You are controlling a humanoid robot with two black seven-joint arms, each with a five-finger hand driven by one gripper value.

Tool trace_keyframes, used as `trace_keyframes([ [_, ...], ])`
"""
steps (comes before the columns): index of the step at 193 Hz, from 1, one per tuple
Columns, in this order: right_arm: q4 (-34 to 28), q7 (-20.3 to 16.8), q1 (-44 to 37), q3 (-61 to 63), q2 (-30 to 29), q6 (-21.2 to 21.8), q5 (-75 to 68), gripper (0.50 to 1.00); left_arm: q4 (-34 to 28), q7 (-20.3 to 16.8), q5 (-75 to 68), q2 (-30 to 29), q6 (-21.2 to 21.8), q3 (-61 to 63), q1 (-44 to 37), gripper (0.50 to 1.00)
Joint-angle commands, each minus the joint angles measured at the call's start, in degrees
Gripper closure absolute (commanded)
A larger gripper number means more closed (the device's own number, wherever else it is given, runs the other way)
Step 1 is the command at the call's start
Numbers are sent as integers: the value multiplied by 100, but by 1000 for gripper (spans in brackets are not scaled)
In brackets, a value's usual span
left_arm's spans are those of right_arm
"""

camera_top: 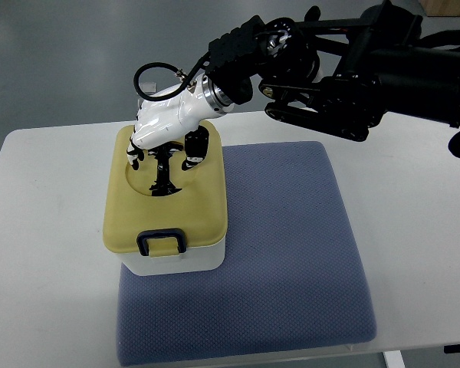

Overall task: Open white storage box with right hand
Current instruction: 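Lower the right hand and close its fingers around the black lid handle, then lift the yellow lid straight up off the box with the right hand, then carry the lid away from the box and lower it onto the cushion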

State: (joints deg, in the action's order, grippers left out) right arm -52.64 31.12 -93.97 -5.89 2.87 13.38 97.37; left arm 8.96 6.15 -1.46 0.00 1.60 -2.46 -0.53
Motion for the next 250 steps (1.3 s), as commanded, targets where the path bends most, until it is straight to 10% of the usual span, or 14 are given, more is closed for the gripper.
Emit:
trace_keyframes([
  [1, 0, -1, 1, 9, 3, -2, 1, 861, 0, 0, -3, 0, -2, 0, 0, 500],
  [35, 0, -1, 1, 9, 20, -107, 1, 1000, 0, 0, -3, 0, -2, 0, 0, 500],
  [147, -27, 324, -297, 123, 187, -433, -16, 1000, 0, 0, -3, 0, 7, 0, 0, 500],
  [250, -264, 388, -588, 519, 2068, -476, -87, 1000, 0, 0, -3, 0, 7, 0, 0, 500],
])
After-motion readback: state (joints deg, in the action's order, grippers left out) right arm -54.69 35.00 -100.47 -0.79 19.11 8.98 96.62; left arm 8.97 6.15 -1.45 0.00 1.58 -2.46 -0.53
